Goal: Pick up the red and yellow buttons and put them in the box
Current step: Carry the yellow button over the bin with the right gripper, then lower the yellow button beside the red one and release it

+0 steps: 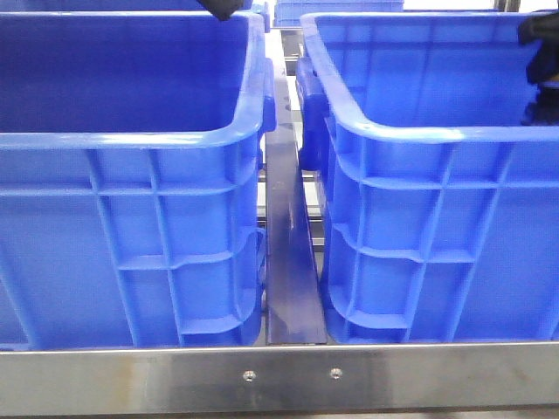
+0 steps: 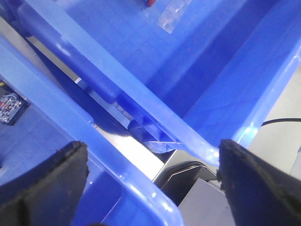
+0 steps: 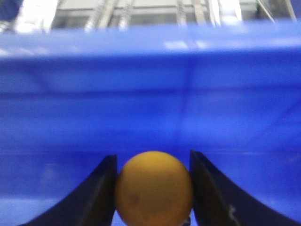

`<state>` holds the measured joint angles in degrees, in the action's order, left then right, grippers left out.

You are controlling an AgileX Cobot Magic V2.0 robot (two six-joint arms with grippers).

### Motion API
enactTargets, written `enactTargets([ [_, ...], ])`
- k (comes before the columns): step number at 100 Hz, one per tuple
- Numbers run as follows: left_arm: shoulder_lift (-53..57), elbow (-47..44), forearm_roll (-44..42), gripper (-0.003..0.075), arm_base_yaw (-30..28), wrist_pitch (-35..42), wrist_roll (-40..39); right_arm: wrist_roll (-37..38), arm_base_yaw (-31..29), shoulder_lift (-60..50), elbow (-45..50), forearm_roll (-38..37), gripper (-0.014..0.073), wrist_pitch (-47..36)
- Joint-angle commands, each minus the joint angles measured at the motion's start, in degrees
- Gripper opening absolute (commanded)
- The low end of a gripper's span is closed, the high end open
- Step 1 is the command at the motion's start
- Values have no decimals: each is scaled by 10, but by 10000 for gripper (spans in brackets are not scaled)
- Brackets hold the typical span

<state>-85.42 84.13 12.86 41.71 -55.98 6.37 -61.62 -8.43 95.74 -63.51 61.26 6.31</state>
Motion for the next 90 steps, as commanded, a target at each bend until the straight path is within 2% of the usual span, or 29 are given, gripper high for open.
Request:
enactTargets([
  [1, 20, 18, 18, 526, 5, 27, -2, -7, -1, -14, -24, 10, 237, -28],
  [25, 20, 18, 23, 526, 5, 27, -2, -7, 10, -4, -38, 10, 237, -63],
  [69, 20, 18, 25, 526, 5, 27, -2, -7, 10, 24, -38, 11, 246, -30],
  [78, 20, 18, 25, 526, 5, 27, -2, -7, 10, 24, -38, 11, 299, -29],
  [90, 20, 18, 25, 526, 5, 27, -2, -7, 10, 24, -38, 11, 444, -27],
])
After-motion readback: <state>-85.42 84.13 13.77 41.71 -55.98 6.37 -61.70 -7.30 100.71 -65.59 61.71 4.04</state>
